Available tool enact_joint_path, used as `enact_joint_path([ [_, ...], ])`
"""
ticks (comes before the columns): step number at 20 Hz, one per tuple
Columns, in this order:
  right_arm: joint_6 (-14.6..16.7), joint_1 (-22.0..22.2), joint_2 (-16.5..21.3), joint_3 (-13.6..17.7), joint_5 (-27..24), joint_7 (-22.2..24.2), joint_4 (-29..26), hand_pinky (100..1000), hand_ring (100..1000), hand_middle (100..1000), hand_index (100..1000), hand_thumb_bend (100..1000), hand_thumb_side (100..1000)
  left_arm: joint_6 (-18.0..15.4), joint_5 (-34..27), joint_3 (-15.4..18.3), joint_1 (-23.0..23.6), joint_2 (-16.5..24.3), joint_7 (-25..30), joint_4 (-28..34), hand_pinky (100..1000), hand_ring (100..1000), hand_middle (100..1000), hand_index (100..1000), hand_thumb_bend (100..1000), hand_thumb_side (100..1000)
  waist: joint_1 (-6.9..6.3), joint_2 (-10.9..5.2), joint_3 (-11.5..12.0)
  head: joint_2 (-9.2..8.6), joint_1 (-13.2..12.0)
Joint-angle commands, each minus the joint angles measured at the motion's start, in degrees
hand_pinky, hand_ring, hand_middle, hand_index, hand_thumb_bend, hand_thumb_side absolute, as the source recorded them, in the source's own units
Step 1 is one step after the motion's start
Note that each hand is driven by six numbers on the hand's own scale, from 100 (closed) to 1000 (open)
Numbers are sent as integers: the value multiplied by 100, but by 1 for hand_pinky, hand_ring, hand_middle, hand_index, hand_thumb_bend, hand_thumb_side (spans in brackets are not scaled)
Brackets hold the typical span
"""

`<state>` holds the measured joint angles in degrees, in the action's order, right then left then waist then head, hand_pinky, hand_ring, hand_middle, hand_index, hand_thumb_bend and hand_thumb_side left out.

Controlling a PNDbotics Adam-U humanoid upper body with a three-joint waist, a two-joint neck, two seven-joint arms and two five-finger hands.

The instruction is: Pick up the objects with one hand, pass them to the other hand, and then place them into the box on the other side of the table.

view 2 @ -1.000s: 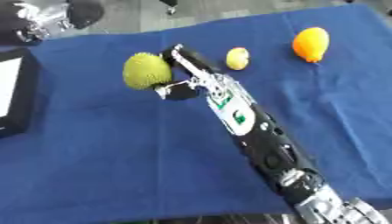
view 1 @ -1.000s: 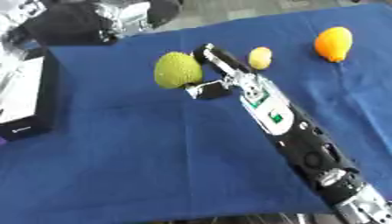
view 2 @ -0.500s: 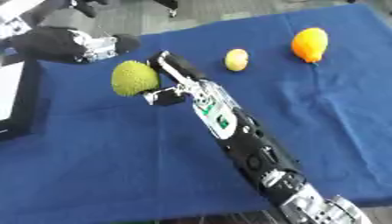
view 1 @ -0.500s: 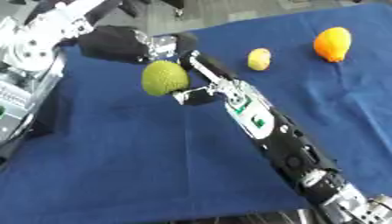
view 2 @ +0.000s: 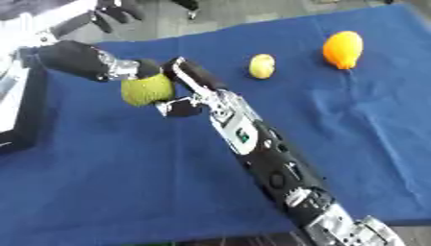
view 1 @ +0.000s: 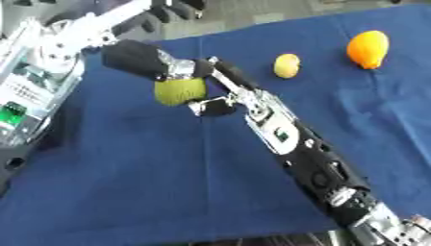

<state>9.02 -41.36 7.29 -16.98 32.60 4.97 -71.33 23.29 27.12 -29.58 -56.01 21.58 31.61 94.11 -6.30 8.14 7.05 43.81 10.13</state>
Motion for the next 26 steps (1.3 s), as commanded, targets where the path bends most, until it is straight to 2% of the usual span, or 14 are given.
enact_joint_path([
  [1,-17,-151,-36,37,22,-73,-97,721,618,442,532,100,100,-15,242,42,-130,36,83,-162,792,843,847,834,561,528,15,-140,-2,31,-28],
  [5,-65,-157,-47,32,-14,-104,-171,721,618,441,532,100,100,-4,495,72,-112,8,91,-381,792,842,845,830,531,484,13,-135,-8,31,-57],
  [6,-73,-157,-48,29,-23,-106,-181,721,616,441,531,100,100,-25,576,67,-115,6,95,-417,794,842,845,828,520,441,14,-135,-8,31,-61],
  [12,-56,-145,-47,24,-76,-163,-173,719,607,439,529,100,100,-366,1157,-4,-153,-6,443,-543,807,848,850,833,527,377,15,-136,-1,31,-93],
  [17,-32,-140,-43,21,-100,-199,-165,719,607,439,529,100,100,-559,1410,8,-171,-31,623,-580,807,849,850,834,528,377,15,-135,5,31,-100],
  [18,-27,-146,-45,11,-85,-192,-159,720,607,439,530,100,100,-582,1427,-14,-175,-56,645,-607,811,850,851,839,581,437,5,-129,12,31,-85],
  [20,-4,-164,-64,-1,-1,-181,-131,719,606,439,530,100,100,-665,1514,-91,-199,-192,768,-745,809,849,851,839,589,452,-8,-119,41,31,-42],
  [26,77,-151,-124,16,-4,-272,-80,713,600,436,526,100,100,-819,1743,-116,-242,-400,899,-1125,811,849,850,839,606,440,-21,-106,74,31,-3],
])
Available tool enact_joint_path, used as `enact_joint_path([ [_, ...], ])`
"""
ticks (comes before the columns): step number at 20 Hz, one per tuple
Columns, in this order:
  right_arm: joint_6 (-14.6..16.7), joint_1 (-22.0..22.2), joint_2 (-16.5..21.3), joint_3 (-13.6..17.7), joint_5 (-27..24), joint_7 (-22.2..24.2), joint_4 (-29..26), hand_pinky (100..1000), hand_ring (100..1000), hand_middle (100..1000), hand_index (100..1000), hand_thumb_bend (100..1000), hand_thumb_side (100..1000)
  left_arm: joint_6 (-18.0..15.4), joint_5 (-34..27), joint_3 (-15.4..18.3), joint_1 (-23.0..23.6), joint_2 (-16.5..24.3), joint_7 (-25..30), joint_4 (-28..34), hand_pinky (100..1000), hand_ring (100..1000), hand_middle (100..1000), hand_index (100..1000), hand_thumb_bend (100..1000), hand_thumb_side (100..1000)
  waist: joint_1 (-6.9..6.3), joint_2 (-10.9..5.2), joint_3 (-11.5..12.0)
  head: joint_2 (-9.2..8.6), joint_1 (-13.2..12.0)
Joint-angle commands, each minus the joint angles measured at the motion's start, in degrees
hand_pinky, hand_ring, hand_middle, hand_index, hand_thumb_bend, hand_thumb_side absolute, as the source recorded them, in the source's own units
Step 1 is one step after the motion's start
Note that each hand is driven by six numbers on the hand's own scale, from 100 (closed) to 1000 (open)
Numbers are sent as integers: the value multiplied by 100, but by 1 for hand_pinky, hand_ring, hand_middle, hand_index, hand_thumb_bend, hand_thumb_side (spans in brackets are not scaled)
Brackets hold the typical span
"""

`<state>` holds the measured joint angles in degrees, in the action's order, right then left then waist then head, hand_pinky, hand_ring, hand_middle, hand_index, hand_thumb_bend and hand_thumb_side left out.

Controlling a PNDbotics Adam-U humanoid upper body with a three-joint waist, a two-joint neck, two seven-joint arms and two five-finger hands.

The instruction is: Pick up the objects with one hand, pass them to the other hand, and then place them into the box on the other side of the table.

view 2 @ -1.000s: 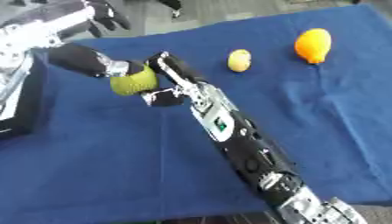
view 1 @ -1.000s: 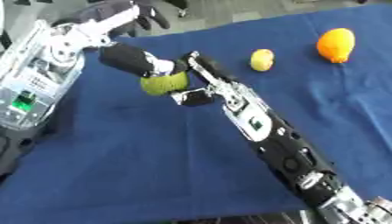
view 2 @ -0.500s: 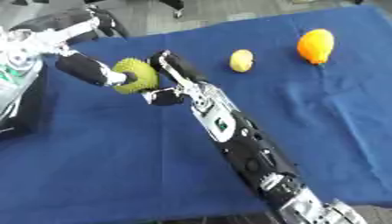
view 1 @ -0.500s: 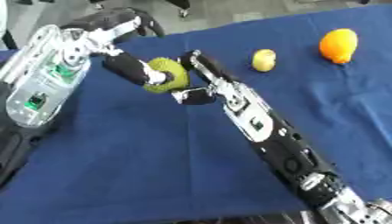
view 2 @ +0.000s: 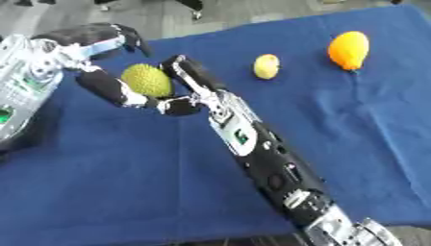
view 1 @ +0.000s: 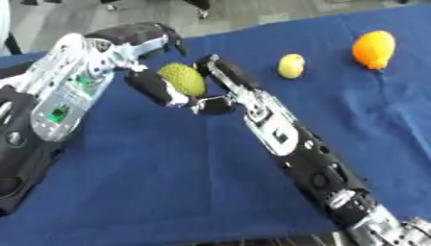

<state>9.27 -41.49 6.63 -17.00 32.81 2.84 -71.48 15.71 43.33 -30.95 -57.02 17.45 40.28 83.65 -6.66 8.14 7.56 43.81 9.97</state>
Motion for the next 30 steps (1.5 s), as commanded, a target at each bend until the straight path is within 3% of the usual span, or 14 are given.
enact_joint_path([
  [1,73,-135,-63,19,-59,-95,-63,712,599,435,525,100,100,-99,180,13,-143,4,37,-127,812,849,850,839,606,436,13,-106,28,31,16],
  [16,370,-76,56,-38,-421,-318,-7,708,592,432,518,100,100,-608,1045,53,-89,-70,-187,-488,816,849,846,838,614,359,-5,-113,32,31,-80],
  [23,485,-62,74,-77,-486,-206,-32,708,592,432,518,100,100,-562,1207,117,-48,-103,-465,-549,809,843,839,836,607,337,-1,-110,20,31,-93],
  [30,506,-61,80,-99,-505,-140,-36,708,592,433,519,100,100,-400,1088,142,-22,-131,-811,-494,791,826,820,821,544,334,16,-91,-15,31,-38],
])
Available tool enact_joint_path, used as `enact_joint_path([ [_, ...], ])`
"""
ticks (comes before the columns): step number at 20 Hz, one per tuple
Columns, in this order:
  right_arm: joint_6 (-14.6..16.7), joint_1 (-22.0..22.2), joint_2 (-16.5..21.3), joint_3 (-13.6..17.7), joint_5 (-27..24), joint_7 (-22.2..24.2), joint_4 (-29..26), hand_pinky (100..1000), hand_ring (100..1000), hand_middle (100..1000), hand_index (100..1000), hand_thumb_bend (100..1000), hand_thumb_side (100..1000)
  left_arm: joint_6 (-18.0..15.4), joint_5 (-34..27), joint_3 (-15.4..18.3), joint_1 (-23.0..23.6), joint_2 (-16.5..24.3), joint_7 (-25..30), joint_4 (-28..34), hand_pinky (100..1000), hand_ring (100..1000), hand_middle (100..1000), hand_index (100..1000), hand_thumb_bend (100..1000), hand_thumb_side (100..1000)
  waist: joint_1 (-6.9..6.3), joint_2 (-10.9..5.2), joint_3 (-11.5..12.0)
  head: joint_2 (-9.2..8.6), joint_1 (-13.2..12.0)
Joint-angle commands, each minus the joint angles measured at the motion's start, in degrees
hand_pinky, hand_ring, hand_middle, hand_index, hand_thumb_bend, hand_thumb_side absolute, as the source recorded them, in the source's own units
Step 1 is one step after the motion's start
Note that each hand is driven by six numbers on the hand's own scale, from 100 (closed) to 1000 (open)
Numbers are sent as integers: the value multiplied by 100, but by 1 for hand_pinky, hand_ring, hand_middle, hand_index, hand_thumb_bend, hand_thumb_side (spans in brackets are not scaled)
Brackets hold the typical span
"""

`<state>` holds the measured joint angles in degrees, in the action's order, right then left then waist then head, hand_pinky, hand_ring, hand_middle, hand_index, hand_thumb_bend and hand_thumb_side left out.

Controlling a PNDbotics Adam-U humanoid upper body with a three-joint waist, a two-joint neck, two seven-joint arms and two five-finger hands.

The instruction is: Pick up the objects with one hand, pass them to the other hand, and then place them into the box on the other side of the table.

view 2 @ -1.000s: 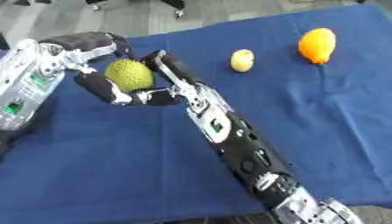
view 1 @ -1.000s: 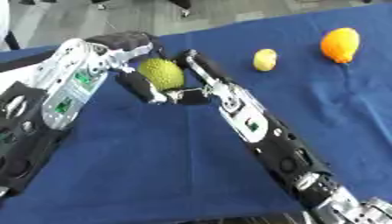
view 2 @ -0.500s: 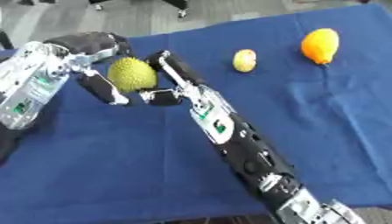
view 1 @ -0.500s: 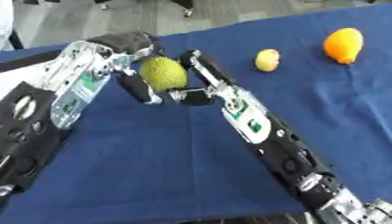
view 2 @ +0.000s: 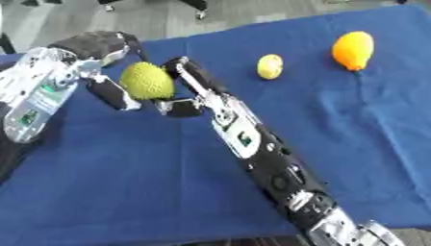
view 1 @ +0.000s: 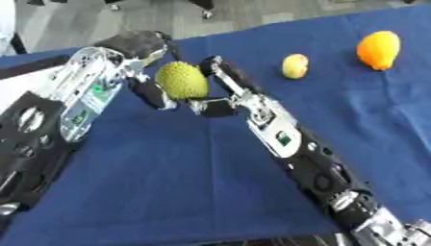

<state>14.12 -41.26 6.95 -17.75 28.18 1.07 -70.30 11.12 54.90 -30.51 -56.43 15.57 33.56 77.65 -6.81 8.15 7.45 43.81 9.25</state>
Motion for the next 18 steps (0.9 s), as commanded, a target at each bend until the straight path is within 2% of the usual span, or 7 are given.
enact_joint_path([
  [1,19,-84,48,-28,-43,48,-156,708,593,433,519,100,100,89,-116,99,-73,51,-188,121,787,822,816,817,535,345,35,-88,-9,30,70],
  [4,16,-80,51,-42,-41,80,-166,708,593,436,518,100,100,188,-317,97,-50,43,-332,195,778,812,805,802,508,346,43,-74,-24,30,149],
  [12,15,-79,58,-62,-47,111,-195,707,593,437,518,100,100,341,-688,64,-26,52,-437,316,752,786,774,757,444,324,59,-53,-29,30,103],
  [18,4,-74,63,-76,-35,130,-203,707,593,438,519,100,100,369,-784,34,-9,62,-351,396,718,741,712,676,347,259,57,-46,-34,30,67],
])
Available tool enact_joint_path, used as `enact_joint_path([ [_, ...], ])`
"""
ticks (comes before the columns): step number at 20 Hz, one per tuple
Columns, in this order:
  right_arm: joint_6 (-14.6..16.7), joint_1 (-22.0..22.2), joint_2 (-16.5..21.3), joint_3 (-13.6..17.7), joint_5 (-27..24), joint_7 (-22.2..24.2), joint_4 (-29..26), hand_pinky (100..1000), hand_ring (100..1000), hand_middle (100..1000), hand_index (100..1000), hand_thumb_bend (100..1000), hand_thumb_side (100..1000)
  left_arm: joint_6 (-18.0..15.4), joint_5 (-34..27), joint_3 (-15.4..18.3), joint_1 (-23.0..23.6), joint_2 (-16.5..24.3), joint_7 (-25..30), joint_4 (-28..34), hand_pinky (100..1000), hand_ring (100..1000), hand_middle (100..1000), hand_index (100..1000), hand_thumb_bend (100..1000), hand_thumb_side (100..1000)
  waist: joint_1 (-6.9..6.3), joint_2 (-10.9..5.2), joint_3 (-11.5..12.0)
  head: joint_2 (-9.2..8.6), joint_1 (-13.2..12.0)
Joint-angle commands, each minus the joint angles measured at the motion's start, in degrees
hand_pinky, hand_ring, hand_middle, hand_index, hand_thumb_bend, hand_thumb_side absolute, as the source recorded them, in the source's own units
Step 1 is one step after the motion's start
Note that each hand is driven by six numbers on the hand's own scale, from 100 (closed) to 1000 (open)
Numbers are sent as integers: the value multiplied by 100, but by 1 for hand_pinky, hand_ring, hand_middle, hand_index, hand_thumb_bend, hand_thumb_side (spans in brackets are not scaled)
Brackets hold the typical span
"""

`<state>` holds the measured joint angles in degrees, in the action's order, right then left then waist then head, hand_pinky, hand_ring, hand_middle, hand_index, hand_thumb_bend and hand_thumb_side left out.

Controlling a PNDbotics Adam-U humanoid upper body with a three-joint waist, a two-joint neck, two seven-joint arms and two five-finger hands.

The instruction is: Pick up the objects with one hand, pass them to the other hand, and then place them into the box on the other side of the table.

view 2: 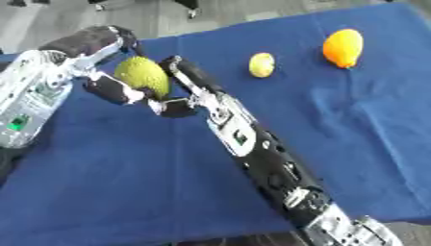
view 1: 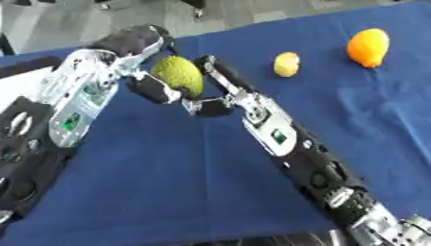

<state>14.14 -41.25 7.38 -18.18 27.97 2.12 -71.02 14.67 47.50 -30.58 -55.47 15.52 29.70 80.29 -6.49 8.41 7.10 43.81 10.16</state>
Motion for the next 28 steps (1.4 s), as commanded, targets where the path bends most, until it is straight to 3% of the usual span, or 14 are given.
enact_joint_path([
  [1,-1,-74,21,-33,-17,24,-132,707,593,438,519,100,100,13,-36,38,-106,68,58,138,710,729,692,653,333,240,23,-72,-2,30,-28],
  [8,-10,-74,33,-43,-39,0,-130,705,593,438,519,100,100,-44,143,17,-117,67,112,158,675,664,606,555,257,166,22,-75,-19,30,-52],
  [18,-82,-77,50,-45,-5,-28,-121,710,619,479,570,100,100,-123,327,2,-128,91,59,360,637,602,518,441,270,128,33,-79,-11,30,-74],
  [28,-234,-59,76,-39,81,68,-100,728,668,534,639,255,100,-102,394,18,-93,136,106,688,620,578,476,392,285,105,63,-72,-15,30,-97],
])
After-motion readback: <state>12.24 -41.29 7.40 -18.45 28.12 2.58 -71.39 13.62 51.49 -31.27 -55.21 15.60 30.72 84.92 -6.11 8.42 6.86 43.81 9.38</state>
